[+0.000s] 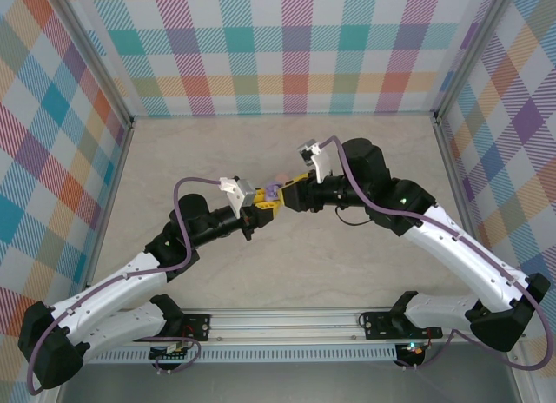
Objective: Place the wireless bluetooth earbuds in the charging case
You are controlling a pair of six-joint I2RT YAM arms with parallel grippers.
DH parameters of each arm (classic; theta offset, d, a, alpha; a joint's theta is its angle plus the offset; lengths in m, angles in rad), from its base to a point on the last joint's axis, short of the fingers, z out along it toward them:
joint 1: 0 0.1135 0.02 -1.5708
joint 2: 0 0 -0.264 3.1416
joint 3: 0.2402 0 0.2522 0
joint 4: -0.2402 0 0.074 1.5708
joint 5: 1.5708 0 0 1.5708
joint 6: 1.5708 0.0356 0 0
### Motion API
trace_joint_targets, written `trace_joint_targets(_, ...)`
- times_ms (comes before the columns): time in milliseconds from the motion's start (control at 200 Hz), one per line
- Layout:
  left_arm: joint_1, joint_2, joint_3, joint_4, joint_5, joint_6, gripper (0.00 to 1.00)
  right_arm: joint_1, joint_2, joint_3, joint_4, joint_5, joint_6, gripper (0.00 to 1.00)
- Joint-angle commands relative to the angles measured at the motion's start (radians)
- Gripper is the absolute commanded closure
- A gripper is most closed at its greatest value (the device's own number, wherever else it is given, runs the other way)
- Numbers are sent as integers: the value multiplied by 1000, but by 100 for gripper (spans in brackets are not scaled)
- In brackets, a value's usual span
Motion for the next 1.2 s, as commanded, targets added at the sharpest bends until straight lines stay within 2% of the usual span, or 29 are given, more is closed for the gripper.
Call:
trace_joint_targets(0,-13,-4,32,26,15,-4,100,4,-11,34,-3,19,-10,71)
trace_joint_targets(135,-13,-7,32,32,32,-1,100,4,4,44,-21,44,-8,83)
trace_joint_targets(350,-13,-7,31,44,76,0,100,4,17,49,-23,56,-4,86)
trace_joint_targets(635,-13,-5,37,52,107,2,100,4,50,64,-38,9,-10,85)
trace_joint_targets(1195,-12,10,47,40,92,-10,100,6,63,72,-57,-53,-23,79)
